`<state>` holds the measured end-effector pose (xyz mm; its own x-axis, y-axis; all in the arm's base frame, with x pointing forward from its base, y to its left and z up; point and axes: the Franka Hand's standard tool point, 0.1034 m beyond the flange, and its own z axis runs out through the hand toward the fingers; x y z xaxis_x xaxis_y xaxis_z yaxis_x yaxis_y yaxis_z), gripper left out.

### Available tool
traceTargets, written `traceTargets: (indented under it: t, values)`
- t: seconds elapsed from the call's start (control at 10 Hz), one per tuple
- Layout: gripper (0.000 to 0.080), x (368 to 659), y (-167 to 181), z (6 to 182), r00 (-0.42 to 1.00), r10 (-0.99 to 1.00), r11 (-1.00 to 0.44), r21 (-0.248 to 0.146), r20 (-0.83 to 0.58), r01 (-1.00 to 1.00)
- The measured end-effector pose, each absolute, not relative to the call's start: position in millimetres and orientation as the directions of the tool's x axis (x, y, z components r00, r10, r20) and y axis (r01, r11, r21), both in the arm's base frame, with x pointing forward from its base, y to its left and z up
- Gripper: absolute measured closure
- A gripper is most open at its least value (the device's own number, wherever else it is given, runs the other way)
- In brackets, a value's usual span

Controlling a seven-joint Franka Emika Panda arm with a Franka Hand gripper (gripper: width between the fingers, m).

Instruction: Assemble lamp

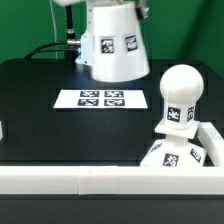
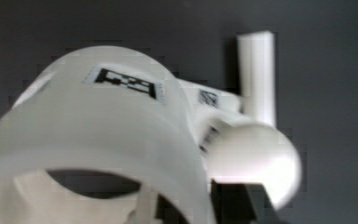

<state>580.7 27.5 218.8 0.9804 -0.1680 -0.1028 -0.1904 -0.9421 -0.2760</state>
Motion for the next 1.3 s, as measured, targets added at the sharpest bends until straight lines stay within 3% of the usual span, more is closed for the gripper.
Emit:
traceTargets:
  t: [0.2, 0.4, 0.7, 1.0, 1.3]
  values:
    - [0.0755, 607, 50, 236.8, 0.975, -0.195, -0.935, -0.282, -0.103, -0.216]
    - [0.0755, 626, 71, 239.8, 0.969, -0.225, -0.927, -0.283, -0.104, -0.246]
    - [0.0755, 628, 94, 208.5, 0.964, -0.231, -0.927, -0.269, -0.135, -0.260]
    - [0.0755, 602, 87, 165.9, 0.958, -0.239, -0.932, -0.241, -0.157, -0.272]
    - [0.0755, 599, 84, 151.6, 0.959, -0.242, -0.934, -0.233, -0.146, -0.271]
